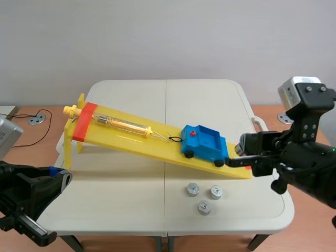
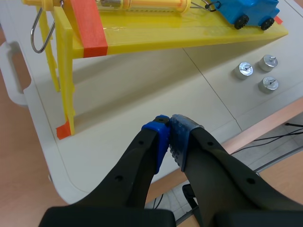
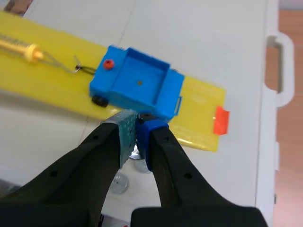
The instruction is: Place the four metal weights on the blue cart on the ramp.
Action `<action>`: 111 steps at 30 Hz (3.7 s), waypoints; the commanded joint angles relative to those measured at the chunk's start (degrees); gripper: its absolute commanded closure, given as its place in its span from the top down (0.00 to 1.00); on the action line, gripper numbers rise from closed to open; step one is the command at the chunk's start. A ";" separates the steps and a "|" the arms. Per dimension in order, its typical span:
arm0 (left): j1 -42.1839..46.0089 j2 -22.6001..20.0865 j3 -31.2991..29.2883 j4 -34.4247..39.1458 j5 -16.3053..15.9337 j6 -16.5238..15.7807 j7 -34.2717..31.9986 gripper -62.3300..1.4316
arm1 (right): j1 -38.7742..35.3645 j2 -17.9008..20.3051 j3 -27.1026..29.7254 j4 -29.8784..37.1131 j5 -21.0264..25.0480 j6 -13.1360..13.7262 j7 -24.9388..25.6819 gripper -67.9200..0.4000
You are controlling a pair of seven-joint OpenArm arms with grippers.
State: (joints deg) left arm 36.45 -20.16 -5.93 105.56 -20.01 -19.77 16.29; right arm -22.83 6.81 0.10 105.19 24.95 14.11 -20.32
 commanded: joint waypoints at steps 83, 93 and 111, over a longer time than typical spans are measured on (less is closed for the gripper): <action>-0.44 0.61 -0.83 3.82 -4.22 -1.40 -5.70 0.08 | 29.62 -8.04 2.45 -23.54 -4.39 0.70 13.33 0.26; -0.44 0.61 -0.83 3.82 -4.22 -1.40 -5.70 0.08 | 20.13 1.33 2.58 -9.42 -3.52 2.99 8.52 0.28; -0.44 0.61 -0.83 3.82 -4.22 -1.40 -5.73 0.08 | 1.66 13.84 2.19 0.37 -1.81 18.34 3.45 0.34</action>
State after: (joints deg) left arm 36.45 -20.16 -5.93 105.56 -20.01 -19.77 16.29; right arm -24.01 18.15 2.50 100.36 20.97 29.93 -22.70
